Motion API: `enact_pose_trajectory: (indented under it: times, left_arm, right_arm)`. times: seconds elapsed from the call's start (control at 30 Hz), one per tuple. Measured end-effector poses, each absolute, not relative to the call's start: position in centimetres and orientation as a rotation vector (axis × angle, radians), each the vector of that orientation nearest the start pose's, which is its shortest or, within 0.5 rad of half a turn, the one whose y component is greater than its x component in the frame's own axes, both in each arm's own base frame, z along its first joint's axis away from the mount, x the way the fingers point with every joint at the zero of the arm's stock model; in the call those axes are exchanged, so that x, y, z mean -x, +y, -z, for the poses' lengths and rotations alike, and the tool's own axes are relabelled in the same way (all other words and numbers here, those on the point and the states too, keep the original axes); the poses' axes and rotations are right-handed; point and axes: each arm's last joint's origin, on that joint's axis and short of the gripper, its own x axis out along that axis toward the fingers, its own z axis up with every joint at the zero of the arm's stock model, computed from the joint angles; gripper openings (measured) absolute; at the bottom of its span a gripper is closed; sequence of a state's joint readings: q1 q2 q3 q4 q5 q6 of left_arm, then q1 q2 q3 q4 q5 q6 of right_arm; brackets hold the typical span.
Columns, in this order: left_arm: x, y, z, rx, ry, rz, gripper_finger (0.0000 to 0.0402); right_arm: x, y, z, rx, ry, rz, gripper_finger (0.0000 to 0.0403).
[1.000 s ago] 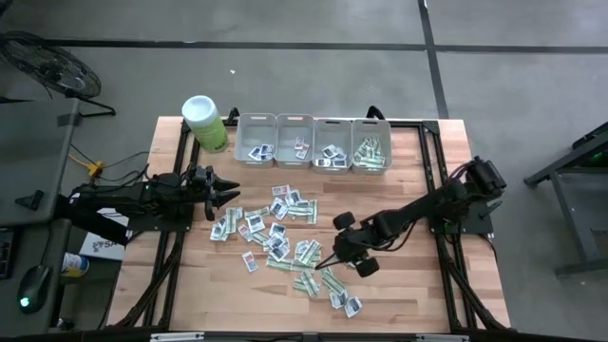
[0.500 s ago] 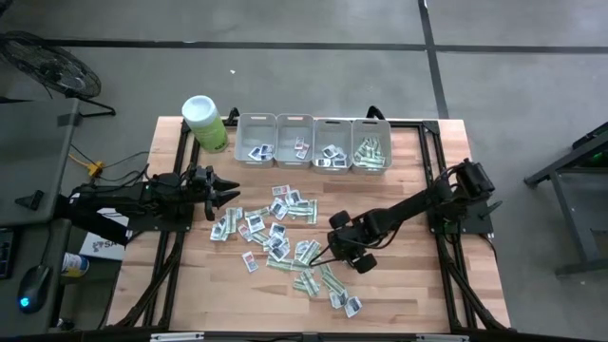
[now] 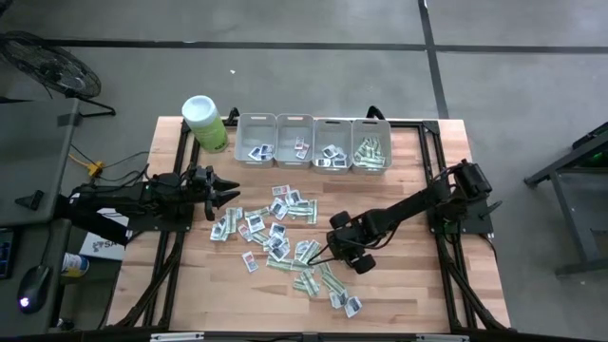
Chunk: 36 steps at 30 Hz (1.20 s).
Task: Pick & Place First Aid Supplies
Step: Put the bandage into the right gray bin
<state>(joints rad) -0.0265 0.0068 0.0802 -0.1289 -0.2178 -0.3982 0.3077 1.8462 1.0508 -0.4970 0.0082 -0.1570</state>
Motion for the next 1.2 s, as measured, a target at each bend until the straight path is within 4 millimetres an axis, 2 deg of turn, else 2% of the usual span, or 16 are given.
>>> enact_pose_trajectory:
  times: [0.33, 0.57, 0.8, 1.2]
  left_arm:
    - [-9.2, 0.4, -17.8, 0.39, 0.016, -0.199, 0.015]
    - [-9.2, 0.4, -17.8, 0.39, 0.017, -0.2, 0.015]
    - [-9.2, 0.4, -17.8, 0.39, 0.016, -0.199, 0.015]
    - [-9.2, 0.4, -17.8, 0.39, 0.017, -0.2, 0.015]
  right_arm:
    - [-31.6, 10.1, -13.1, 0.308, 1.271, -0.36, 0.0007]
    - [-31.1, 9.6, -13.7, 0.239, 1.314, -0.195, 0.0003]
    - [-29.3, 7.3, -16.6, 0.169, 1.354, 0.099, 0.0002]
    - [-27.6, 3.1, -20.4, 0.13, 1.316, 0.323, 0.0001]
